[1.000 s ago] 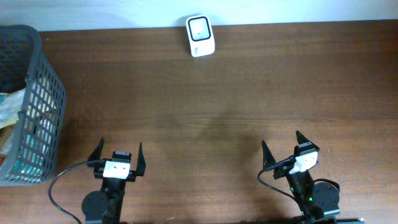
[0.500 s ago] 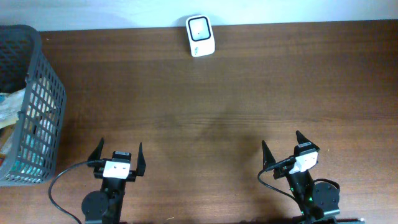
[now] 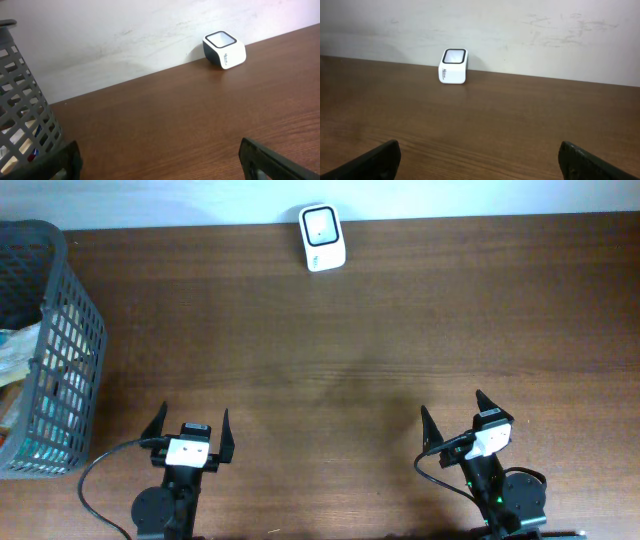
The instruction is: Scan the item barcode
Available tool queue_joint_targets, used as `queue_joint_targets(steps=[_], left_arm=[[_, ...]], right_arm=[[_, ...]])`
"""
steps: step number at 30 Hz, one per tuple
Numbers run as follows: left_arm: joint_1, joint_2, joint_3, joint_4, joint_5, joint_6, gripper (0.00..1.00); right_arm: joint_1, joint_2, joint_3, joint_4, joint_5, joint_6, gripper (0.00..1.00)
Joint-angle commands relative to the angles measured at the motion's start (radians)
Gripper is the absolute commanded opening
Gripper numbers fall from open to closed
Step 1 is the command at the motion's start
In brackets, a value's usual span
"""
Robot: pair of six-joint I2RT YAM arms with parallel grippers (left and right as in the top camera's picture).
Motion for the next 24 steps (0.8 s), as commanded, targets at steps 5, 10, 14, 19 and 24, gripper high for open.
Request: queue_joint_targets(steps=[5,10,14,19,24], left_arm=[[-0.004,-0.008,-0.006,0.01,-0.004,-0.013,0.99],[-0.004,-0.009,-0.005,0.019,-0.004,-0.013,0.99],[-0.004,-0.008,-0.005,0.015,-0.003,-0.015,0.99],[-0.004,0.005,0.042,0.027,-0.003,-0.067,0.99],[-0.004,0.215,0.24,0.025,0.009,-0.1,0.99]], right_arm=[[-0.008,-0.005,-0.005,-0.005,0.005,0.003,0.99],[-0.008,-0.005,-0.005,-0.005,0.005,0.003,0.99],[-0.008,-0.005,-0.005,-0.005,0.005,0.003,0.99],[-0.008,-0.005,-0.005,-0.005,0.005,0.003,0.99],[-0.008,-0.005,-0.005,-0.005,0.005,0.003,0.99]])
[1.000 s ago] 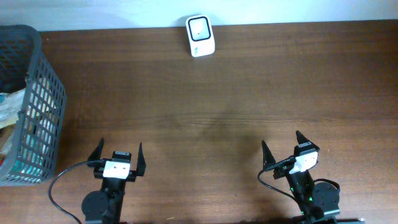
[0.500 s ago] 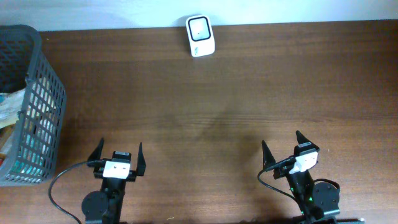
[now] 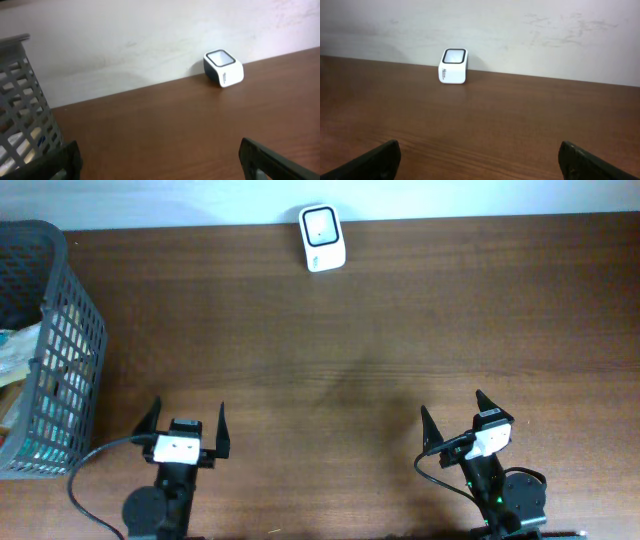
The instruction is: Scan the item barcode
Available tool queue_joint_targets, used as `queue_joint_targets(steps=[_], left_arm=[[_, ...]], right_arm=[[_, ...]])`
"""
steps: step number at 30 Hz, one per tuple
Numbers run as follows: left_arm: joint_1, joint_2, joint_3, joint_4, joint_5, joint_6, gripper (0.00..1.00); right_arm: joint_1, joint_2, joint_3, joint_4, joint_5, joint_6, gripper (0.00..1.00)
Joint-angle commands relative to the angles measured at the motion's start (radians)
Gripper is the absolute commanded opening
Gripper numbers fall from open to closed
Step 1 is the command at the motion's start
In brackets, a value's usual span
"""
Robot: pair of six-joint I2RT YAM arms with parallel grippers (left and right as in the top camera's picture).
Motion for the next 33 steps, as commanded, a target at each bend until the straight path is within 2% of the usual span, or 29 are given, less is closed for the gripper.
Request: queue_joint_targets(steps=[1,4,9,11,19,25,26,28,33], left_arm=[[-0.004,0.18,0.179,0.007,0.034,-0.029,0.99],[-0.004,0.395,0.38,-0.053,0.11,-0.029,0.99],[-0.004,0.742,0.805,-0.319,0.146,-0.081,0.99],[-0.004,0.914,1.034,-0.473,0.173,-0.081,0.99],[-0.004,1.396,1.771,-1.016,0.172,-0.08,0.99],[0.0,1.487,1.817,-1.008,0.151,-0.078,0.99],[0.021,1.487,1.82,-0.992,0.114,-0.128,0.99],[0.096,1.487,1.838,-0.987,0.046,-0.232,0.99],[0.463,1.513,1.844,-0.976,-0.003,-0.379,1.0]], right_arm=[[-0.008,-0.006,-0.005,-0.004,0.005,0.003,0.99],[-0.008,-0.006,-0.005,-0.004,0.005,0.003,0.99],[-0.008,-0.006,-0.005,-0.004,0.005,0.003,0.99],[-0.008,-0.006,-0.005,-0.004,0.005,0.003,0.99],[-0.008,-0.006,-0.005,-0.004,0.005,0.003,0.99],[-0.008,-0.006,-0.005,-0.004,0.005,0.003,0.99],[-0.008,-0.006,-0.005,-0.004,0.005,0.003,0.99],[-0.008,-0.006,-0.005,-0.004,0.005,0.003,0.99],[-0.008,-0.006,-0.005,-0.004,0.005,0.003,0.99]])
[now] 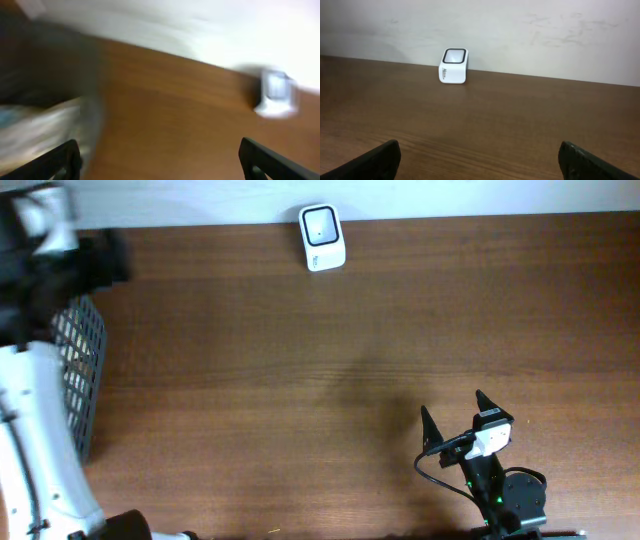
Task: Scan the item barcode
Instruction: 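Reach the left gripper into the grey basket and grasp the snack bag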
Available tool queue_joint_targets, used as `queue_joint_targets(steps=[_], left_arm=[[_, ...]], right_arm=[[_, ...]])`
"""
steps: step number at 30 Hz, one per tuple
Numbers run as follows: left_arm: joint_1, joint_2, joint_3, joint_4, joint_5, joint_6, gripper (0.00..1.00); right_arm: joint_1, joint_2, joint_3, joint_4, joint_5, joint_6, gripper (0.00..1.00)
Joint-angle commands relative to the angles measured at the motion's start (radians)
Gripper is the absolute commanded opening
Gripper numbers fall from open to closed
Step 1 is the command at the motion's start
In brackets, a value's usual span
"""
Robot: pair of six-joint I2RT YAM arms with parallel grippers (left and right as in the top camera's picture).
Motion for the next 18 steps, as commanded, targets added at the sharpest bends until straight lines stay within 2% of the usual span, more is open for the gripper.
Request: queue_joint_targets(steps=[1,3,7,14,15,18], left_arm=[[0.23,0.038,0.027,0.007,-0.052,-0.14,1.0],[0.334,0.076,0.027,0.03,-0.059,-0.169,1.0],[0.448,0.192,0.027,0.06,-0.095,-0.175,0.98],[0.457,0.428,-0.033,0.109,-0.311,-0.183,0.93],[0.457,0.43,-0.081,0.16,-0.365,-0.202,0.93],[0.458,0.43,-0.186,0.323,-0.34,-0.202,0.94]], right_arm=[[-0.008,-0.006,-0.005,-0.004,0.005,0.003,0.99],[-0.008,-0.006,-0.005,-0.004,0.005,0.003,0.99],[-0.008,-0.006,-0.005,-0.004,0.005,0.003,0.99],[-0.008,-0.006,-0.005,-0.004,0.005,0.003,0.99],[-0.008,-0.006,-0.005,-0.004,0.005,0.003,0.99],[-0.008,-0.006,-0.005,-0.004,0.005,0.003,0.99]])
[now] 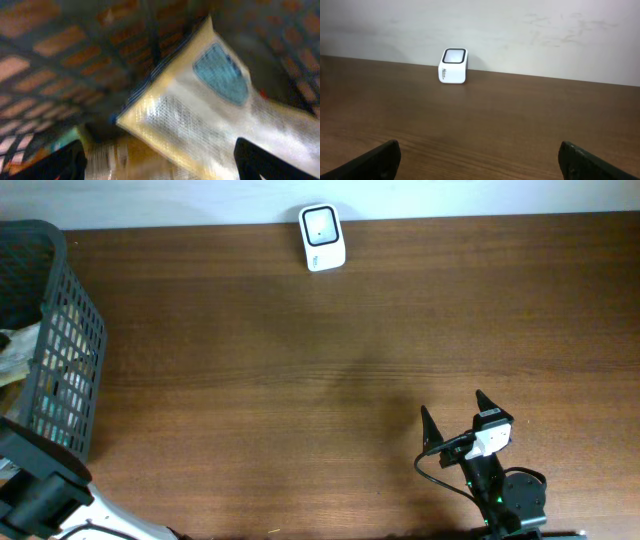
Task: Scan the item barcode
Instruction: 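Reach the left gripper into the grey basket and grasp the snack bag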
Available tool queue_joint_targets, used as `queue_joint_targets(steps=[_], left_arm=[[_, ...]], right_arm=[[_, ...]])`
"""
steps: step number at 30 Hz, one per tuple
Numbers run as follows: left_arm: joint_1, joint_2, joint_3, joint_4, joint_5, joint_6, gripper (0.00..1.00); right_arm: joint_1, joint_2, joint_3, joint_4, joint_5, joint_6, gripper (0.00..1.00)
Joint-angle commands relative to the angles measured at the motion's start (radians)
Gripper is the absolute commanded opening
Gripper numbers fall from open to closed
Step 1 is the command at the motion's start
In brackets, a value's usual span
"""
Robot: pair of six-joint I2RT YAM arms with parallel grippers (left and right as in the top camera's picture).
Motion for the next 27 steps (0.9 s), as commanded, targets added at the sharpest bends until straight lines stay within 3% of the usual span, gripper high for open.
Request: queue_joint_targets(steps=[1,10,19,20,21,22,23,27], left_arm=[[0.0,-0.002,-0.105,0.133,-0.021,-0.029,0.94],[-0.001,0.004,-0.304,0.451,-0.002,-0.138,0.99],[-0.003,0.117,-0.306,0.487,0.03,-0.178,0.96],[-0.003,0.12,-0.306,0.488,0.028,-0.177,0.87],[-0.002,0.12,-0.306,0.496,0.028,-0.172,0.65],[-0.003,0.12,-0.305,0.505,0.029,-0.158,0.23],[-0.003,0.12,-0.305,0.511,0.029,-0.155,0.0],[-0.004,0.055,-0.292,0.518,0.131,-0.042,0.0]], right_arm=[[-0.008,-0.006,-0.005,-0.004,0.005,0.003,0.99],[-0.008,-0.006,-0.005,-0.004,0.005,0.003,0.99],[-0.008,-0.006,-0.005,-0.004,0.005,0.003,0.99],[-0.008,-0.006,-0.005,-0.004,0.005,0.003,0.99],[-0.008,-0.006,-0.005,-0.004,0.005,0.003,0.99],[-0.008,-0.006,-0.005,-0.004,0.005,0.003,0.99],[-0.008,-0.006,-0.005,-0.004,0.005,0.003,0.99],[-0.008,-0.006,-0.005,-0.004,0.005,0.003,0.99]])
